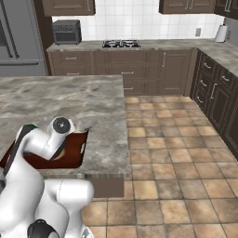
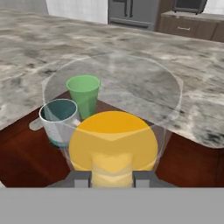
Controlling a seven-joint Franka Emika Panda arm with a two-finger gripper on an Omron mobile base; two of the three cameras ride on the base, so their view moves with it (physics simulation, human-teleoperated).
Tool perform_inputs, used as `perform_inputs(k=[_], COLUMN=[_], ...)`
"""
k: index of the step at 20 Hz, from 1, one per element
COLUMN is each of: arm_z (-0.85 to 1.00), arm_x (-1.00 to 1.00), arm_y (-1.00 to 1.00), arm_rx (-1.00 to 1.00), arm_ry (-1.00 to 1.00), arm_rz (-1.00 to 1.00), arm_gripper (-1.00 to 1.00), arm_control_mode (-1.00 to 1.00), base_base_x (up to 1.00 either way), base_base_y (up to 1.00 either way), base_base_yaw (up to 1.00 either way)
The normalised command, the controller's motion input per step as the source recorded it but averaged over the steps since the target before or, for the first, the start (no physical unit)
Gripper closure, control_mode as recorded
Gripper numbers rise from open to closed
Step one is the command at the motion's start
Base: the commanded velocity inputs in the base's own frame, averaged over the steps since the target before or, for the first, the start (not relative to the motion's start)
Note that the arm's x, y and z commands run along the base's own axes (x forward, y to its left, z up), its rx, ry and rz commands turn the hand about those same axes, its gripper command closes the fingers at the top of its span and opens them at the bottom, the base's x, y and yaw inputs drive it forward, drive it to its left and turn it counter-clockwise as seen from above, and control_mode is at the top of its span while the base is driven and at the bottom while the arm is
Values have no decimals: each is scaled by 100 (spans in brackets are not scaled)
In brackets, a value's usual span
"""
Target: There is a tray on the dining counter. Grab the cup, mug, and pitcher and place them on the tray. The pitcher may be placed next to the tray if it cannot fit the tray.
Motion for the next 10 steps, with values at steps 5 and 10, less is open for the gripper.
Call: perform_inputs(k=[5,10], arm_z=[-5,-26], arm_x=[10,15], arm_y=[0,1], arm_rx=[0,0], arm_ry=[-4,-1], arm_rz=[0,0], arm_gripper=[100,100], arm_control_mode=[-100,-100], base_base_x=[0,0], base_base_y=[0,0], base_base_yaw=[0,0])
